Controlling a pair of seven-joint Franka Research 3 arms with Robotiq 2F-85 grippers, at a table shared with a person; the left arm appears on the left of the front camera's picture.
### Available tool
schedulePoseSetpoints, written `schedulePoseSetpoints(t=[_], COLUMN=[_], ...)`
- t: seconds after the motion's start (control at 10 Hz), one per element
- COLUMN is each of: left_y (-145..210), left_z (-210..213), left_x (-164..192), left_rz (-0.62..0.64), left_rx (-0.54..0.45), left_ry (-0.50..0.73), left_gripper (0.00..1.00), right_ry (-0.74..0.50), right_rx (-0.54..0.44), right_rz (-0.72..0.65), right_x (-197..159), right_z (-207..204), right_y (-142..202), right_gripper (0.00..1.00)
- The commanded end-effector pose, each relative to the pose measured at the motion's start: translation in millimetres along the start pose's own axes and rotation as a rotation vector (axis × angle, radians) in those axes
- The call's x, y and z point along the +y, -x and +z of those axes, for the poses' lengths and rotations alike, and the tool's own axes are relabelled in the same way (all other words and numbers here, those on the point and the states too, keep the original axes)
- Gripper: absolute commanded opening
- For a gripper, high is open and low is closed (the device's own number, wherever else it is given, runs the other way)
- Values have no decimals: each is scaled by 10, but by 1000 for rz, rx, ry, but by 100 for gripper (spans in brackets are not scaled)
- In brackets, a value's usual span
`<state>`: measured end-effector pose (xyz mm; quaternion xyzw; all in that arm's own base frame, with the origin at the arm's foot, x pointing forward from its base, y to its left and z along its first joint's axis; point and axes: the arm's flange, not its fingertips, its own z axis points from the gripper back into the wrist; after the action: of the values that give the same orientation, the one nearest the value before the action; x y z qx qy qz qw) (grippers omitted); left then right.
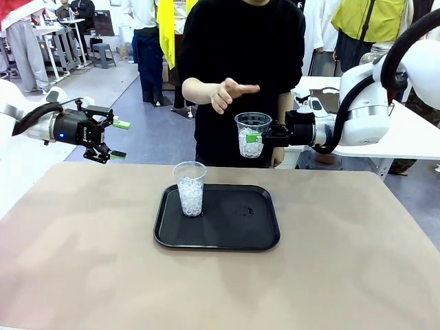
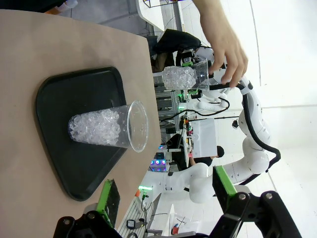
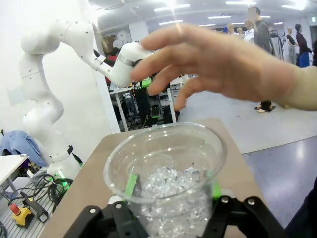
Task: Pour the drink into the iced cup.
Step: Open the gripper to release the iced cup you were holding.
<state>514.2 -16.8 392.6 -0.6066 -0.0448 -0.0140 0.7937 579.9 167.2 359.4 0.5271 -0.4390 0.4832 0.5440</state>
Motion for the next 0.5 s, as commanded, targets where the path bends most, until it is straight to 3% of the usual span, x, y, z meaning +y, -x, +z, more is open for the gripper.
schedulePoseSetpoints(t=[0.0, 0.4], left_y=[-1, -1], left_z=[7, 7], left_x=[-14, -14], left_rz=[-2, -2], left_rx=[-1, -1], left_ry=[0, 0], left_gripper=[100, 100], right_ry=[3, 3], right_rx=[-2, -2], right_rz=[6, 6], right_x=[8, 8], right_z=[-18, -18], right_y=[-29, -29], right_gripper=[66, 66])
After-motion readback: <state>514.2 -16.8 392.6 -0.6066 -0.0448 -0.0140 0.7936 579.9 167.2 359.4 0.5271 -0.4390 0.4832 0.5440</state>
